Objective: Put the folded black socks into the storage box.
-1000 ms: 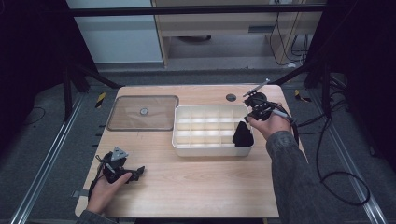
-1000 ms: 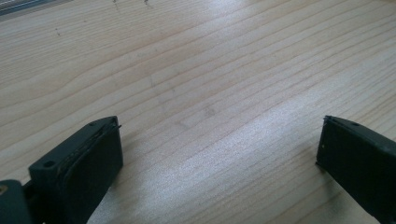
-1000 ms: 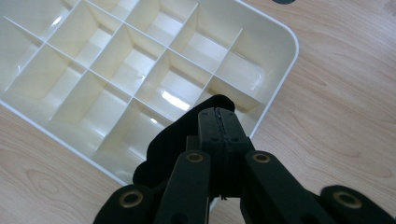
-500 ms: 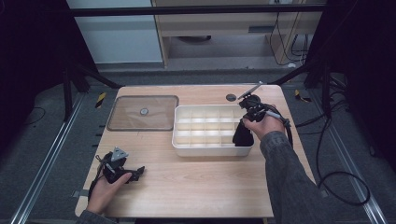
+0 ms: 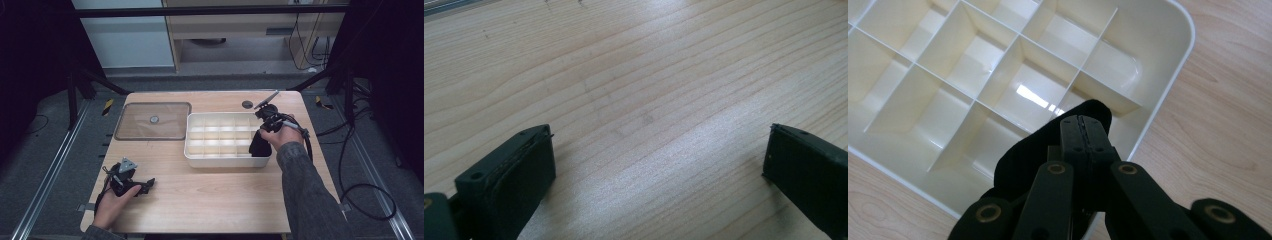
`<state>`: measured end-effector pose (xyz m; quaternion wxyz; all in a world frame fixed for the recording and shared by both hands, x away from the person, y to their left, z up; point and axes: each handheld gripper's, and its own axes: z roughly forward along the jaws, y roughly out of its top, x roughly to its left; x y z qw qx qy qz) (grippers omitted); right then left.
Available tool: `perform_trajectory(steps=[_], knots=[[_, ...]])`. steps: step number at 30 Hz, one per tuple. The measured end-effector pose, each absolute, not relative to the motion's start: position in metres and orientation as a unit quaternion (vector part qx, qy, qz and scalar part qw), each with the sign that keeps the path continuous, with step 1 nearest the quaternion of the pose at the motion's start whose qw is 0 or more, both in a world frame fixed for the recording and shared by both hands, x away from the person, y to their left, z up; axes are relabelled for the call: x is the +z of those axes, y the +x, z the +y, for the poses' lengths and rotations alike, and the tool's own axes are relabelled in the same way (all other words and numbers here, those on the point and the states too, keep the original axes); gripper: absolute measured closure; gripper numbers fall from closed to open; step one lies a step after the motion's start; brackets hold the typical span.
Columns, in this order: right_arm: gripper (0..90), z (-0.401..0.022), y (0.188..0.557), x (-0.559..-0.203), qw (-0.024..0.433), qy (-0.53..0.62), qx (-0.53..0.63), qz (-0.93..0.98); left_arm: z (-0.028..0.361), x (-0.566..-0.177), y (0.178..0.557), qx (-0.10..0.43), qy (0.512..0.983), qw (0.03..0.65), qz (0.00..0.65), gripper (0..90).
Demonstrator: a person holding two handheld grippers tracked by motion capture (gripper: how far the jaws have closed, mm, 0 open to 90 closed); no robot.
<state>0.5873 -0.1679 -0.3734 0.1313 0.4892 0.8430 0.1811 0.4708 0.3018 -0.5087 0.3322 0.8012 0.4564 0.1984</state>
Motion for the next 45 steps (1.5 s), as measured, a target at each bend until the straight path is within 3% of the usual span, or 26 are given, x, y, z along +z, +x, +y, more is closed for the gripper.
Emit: perform_trajectory(steps=[45], knots=[[90.0,-0.166,0.565,-0.414,0.127,0.477,0.149,0.857,0.302,-0.508,0.471,0.198,0.802,0.330,0.456,0.0]])
